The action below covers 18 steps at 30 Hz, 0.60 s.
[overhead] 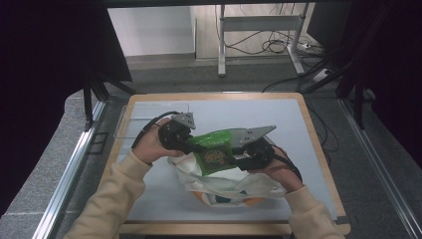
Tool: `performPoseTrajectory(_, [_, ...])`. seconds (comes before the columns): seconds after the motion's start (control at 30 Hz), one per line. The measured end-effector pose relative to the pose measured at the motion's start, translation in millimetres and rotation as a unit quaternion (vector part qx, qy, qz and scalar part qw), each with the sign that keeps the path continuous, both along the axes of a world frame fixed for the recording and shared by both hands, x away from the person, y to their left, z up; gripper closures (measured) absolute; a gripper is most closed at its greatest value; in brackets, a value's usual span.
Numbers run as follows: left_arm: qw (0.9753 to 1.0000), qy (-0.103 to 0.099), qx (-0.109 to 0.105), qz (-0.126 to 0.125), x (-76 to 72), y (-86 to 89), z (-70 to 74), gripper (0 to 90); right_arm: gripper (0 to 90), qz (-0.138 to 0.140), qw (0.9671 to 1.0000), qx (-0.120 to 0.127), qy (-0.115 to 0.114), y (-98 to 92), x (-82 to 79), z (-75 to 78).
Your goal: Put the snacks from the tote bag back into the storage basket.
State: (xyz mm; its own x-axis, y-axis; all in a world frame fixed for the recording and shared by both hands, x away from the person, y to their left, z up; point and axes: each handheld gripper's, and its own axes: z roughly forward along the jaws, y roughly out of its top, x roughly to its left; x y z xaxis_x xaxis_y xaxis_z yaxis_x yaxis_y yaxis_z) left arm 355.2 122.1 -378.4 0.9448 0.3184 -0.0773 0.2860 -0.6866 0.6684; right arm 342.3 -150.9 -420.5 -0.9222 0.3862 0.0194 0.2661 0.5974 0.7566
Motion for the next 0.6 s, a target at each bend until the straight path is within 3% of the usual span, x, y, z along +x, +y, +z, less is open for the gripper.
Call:
performPoseTrajectory(0.3, [0.9997,-0.006,-0.019,0.015,-0.7,13.4,7.7,74.8,45.4,-0.027,0.9990,0.036,-0.004,-21.3,-8.0,11.3])
performPoseTrajectory(0.6, [0.9987,-0.015,-0.044,0.020,-2.3,26.2,23.0,74.8,43.7,-0.042,0.9982,0.042,-0.001,-34.0,-11.5,8.6])
